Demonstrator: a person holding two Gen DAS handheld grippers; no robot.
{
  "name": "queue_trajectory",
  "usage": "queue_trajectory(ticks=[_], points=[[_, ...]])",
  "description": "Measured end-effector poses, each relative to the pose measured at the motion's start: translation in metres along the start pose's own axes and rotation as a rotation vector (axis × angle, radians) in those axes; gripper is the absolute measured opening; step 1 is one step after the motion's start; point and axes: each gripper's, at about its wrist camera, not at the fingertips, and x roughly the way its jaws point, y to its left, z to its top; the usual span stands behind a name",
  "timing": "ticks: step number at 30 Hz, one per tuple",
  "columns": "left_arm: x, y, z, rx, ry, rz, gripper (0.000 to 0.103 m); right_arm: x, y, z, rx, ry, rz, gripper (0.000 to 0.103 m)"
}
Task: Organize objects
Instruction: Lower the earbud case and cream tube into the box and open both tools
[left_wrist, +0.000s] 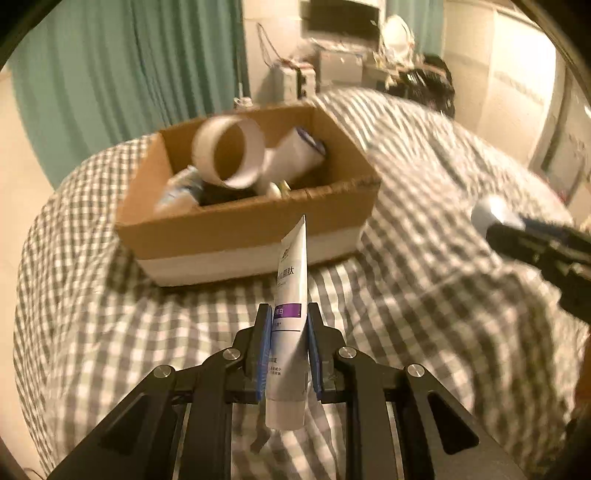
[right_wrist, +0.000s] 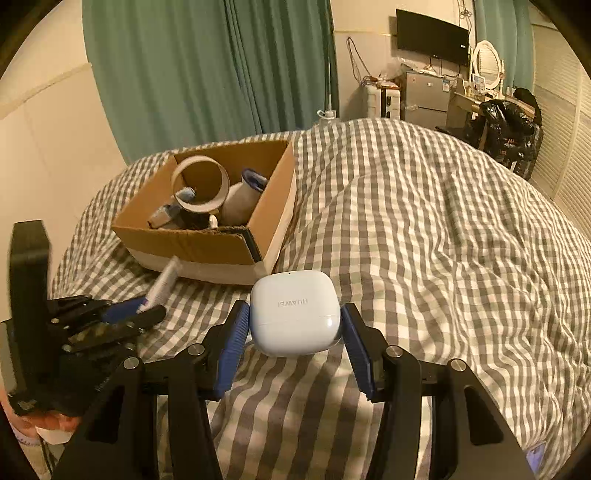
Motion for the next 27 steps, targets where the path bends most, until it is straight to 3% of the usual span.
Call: queue_trajectory(ticks=[6,13,20,27], points=[[-0.042,0.028,0.013,-0.052,-0.068,0.011,0.018,-0.020,0.003,0.008,-0.020,-0.040,0.035,0.051],[-0.058,0.051,0.058,-0.075,-0.145,0.005,0.018,-0.017,0.023,0.043,-0.089,-0.052,0.108,0.051],[-0.026,0.080,0.105,-0.106,-0.164,0.029,0.018,0.020,0.059,0.096,-0.163,-0.043,0.157,0.051],[0.035,0.097,0.120,-0.148,-0.091,0.060,0.018,0.080,0.087,0.134,-0.220,-0.006,0.172,0.051]])
